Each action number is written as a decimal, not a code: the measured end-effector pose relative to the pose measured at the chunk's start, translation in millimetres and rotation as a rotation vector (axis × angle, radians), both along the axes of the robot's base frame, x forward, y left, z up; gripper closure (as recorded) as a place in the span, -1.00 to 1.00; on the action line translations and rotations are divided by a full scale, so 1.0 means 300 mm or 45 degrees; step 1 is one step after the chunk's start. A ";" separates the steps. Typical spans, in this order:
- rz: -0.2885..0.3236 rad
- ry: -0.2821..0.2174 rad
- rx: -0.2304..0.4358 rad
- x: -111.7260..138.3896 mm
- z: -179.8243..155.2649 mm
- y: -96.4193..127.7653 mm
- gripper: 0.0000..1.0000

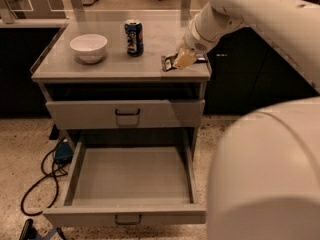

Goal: Pick rxbar chocolate from middle drawer and place on counter

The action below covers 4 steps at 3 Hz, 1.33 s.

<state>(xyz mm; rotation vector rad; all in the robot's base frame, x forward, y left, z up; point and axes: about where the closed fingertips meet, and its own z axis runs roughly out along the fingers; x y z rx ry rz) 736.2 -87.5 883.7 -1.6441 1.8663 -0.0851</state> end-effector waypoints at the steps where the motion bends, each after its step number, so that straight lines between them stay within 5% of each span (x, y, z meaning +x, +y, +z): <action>1: -0.013 0.179 0.031 0.040 -0.092 -0.095 1.00; 2: -0.030 0.452 0.175 0.038 -0.232 -0.128 1.00; 3: -0.029 0.452 0.175 0.038 -0.219 -0.128 1.00; 4: 0.042 0.398 0.178 0.082 -0.152 -0.043 1.00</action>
Offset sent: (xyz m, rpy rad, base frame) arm 0.1985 0.0058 0.0994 0.1985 0.1377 0.1640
